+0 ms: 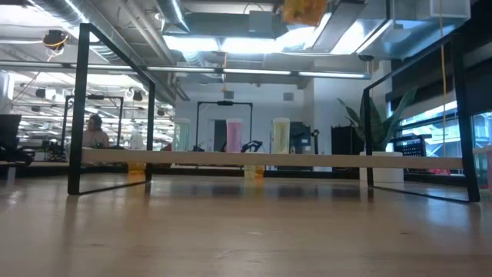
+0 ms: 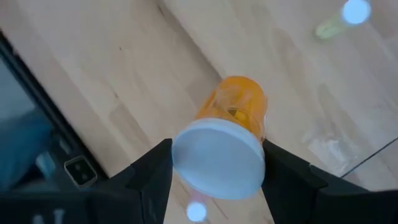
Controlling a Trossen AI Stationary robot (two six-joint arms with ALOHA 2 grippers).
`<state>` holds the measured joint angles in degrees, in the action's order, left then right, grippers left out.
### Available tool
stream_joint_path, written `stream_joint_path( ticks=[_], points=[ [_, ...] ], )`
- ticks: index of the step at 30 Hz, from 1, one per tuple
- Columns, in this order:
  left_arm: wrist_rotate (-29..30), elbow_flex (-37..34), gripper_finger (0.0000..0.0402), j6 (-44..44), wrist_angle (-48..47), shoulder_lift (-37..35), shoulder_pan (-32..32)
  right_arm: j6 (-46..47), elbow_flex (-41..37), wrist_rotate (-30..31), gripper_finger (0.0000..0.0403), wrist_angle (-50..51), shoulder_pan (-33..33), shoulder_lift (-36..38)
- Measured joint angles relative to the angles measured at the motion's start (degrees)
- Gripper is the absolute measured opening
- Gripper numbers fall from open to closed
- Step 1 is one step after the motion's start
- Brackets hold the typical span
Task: Pick and place medicine bottles onto shelf by color
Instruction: Put the bottom orange pill bottle on the shelf
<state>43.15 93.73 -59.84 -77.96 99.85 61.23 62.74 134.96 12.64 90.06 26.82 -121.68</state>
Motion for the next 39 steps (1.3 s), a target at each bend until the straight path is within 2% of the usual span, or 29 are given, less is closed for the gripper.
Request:
stream_joint_path(
  ticks=[5,10,16,24,28,33,39],
  points=[
    [0.05,0.00,0.0309,-2.81,0.02,0.00,-1.34,-9.45,-0.58,-9.91,0.0209,-0.13,-6.91,0.21],
    [-0.17,0.00,0.0309,-2.62,0.01,0.00,-1.57,-17.70,-2.26,-12.88,0.0209,0.00,-11.08,0.30],
    [-0.19,0.00,0.0309,-2.60,0.00,0.00,-1.57,-21.04,-6.61,-11.37,0.0209,-0.18,-11.68,3.75],
    [-0.19,0.00,0.0309,-2.60,0.00,0.00,-1.72,-13.73,-25.89,-9.87,0.0209,0.22,-11.94,18.95],
    [-0.19,0.00,0.0309,-2.57,-0.02,0.00,-2.91,-12.32,-32.79,-14.41,0.0209,-0.65,-15.08,23.28],
    [-0.17,0.00,0.0309,-2.55,-0.04,0.00,-5.12,-19.43,-36.58,-18.75,0.0209,-4.25,-20.35,24.22],
    [-0.19,0.00,0.0309,-1.95,-1.48,0.00,-7.06,-28.85,-39.69,-18.84,0.0209,-10.26,-25.91,24.19]
  ],
)
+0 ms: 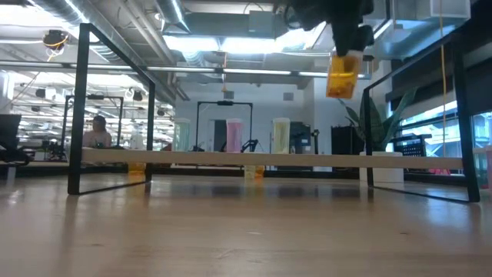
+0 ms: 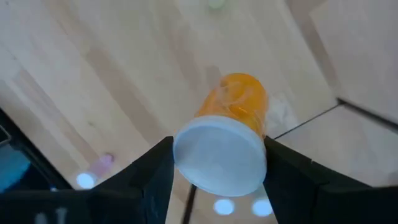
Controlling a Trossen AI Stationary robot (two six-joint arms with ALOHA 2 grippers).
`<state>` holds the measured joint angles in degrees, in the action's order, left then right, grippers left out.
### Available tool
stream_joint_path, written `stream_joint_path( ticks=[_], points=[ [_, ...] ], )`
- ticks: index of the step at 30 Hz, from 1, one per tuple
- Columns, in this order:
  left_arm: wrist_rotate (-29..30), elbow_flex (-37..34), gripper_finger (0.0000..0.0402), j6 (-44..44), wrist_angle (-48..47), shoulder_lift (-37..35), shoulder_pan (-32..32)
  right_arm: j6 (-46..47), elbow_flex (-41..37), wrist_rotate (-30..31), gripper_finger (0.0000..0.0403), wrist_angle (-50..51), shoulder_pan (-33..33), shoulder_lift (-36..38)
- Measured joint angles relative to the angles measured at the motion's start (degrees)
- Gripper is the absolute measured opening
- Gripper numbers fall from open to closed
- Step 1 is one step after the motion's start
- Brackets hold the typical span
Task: Pick and place medicine bottles onto shelf by color
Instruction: Put the bottom orange pill bottle on the shelf
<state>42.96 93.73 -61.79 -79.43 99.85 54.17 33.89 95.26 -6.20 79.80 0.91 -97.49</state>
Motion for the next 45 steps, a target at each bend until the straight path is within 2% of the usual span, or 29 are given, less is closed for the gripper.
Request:
stream_joint_path(
  ticks=[6,12,25,37,45],
  points=[
    [-0.01,0.00,0.0309,2.39,-0.05,0.00,-0.54,-8.88,-5.52,-2.18,0.0209,-3.96,-2.69,-0.73],
    [-0.01,0.00,0.0309,2.38,-0.22,-0.02,-0.67,-12.91,-11.02,-3.99,0.0209,-8.67,-4.64,-0.74],
    [-0.02,0.00,0.0309,1.89,-0.22,-0.02,-0.69,-15.14,-17.37,-3.95,0.0209,-16.98,-8.25,-0.76],
    [-0.02,0.00,0.0309,1.84,-0.22,-0.02,-0.69,-16.44,-19.34,-4.06,0.0210,-17.34,-8.27,-0.61],
    [-0.02,0.00,0.0309,1.78,0.04,-0.02,-0.63,-16.18,-19.42,-2.96,0.0243,-17.54,-8.27,-0.62]
  ],
)
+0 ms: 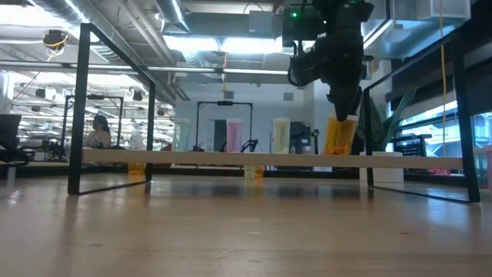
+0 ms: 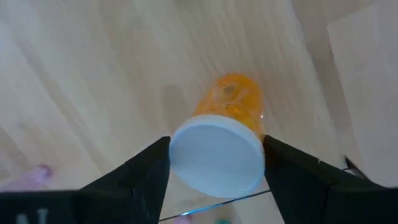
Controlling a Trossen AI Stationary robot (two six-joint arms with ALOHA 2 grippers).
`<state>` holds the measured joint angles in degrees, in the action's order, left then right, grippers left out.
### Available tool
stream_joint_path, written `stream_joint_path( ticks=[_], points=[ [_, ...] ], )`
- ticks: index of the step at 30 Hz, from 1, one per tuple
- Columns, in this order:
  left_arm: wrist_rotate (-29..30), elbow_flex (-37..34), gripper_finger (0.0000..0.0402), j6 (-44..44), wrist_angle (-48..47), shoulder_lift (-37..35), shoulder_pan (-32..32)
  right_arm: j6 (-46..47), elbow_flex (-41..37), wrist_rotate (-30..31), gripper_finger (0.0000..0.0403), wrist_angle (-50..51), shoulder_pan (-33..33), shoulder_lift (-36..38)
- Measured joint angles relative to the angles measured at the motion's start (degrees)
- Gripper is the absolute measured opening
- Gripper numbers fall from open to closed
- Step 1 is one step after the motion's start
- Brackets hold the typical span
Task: Pick and place medicine bottles onto shelf by color
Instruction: Put the bottom orange pill bottle on the shelf
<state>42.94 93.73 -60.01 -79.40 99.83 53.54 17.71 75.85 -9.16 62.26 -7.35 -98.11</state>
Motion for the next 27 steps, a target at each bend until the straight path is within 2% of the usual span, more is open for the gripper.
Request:
stream_joint_path(
  ticks=[13,27],
  points=[
    [0.00,0.00,0.0309,-0.01,0.18,0.00,0.00,1.38,-0.14,3.64,0.0285,-0.17,0.00,-0.21],
    [-0.65,0.00,0.0309,-0.64,0.46,0.00,0.00,1.53,-0.08,4.54,0.0289,0.13,-0.42,-0.19]
  ],
)
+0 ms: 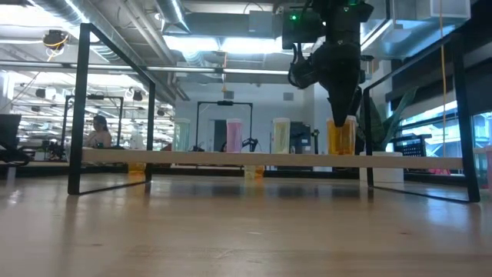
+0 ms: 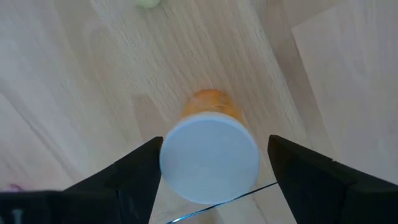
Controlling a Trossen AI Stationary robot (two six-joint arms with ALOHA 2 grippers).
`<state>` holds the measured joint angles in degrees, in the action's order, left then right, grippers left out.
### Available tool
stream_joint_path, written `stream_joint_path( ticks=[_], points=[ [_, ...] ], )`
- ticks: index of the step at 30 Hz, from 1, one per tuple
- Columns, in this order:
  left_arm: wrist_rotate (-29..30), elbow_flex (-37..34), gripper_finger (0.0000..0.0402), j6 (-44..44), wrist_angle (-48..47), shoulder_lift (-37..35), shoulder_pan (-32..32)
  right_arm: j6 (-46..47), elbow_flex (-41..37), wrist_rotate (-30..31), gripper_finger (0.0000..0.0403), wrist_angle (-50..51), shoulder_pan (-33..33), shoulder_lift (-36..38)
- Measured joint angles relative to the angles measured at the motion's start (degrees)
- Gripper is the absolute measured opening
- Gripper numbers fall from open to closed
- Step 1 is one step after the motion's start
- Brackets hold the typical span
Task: Pick and place medicine bottles onto shelf by color
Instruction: Put the bottom orange pill bottle on the shelf, then put the bottom yellow pill bottle on the shelf aligned with the other yellow pill bottle
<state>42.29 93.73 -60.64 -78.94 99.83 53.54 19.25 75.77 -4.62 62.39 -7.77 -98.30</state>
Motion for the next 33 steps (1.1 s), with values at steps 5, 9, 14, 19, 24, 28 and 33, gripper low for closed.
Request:
stream_joint_path(
  ticks=[5,9,14,19,24,28,33],
  points=[
    [-0.01,0.00,0.0309,-0.80,0.00,0.00,0.15,-0.02,1.99,0.04,0.0289,1.05,0.00,0.04],
    [-0.01,0.00,0.0309,-0.86,0.00,0.00,0.17,-0.02,5.28,0.04,0.0289,3.47,0.00,0.04],
    [-0.01,0.00,0.0309,-0.89,0.00,0.00,0.17,0.02,10.22,0.62,0.0289,7.92,0.00,0.07],
    [-0.79,0.00,0.0309,-0.89,0.00,0.00,0.27,1.18,15.38,3.91,0.0289,11.98,0.52,0.09],
    [-6.89,0.00,0.0309,-2.44,-0.28,0.00,1.00,1.80,22.16,7.82,0.0289,15.81,2.87,0.09],
    [-7.46,0.00,0.0309,-7.77,-1.79,0.00,2.94,3.17,28.20,12.64,0.0289,18.02,7.37,0.15],
    [-7.53,0.00,0.0309,-13.80,-2.99,0.00,7.02,4.75,33.23,17.53,0.0289,18.82,14.84,0.17]
  ],
)
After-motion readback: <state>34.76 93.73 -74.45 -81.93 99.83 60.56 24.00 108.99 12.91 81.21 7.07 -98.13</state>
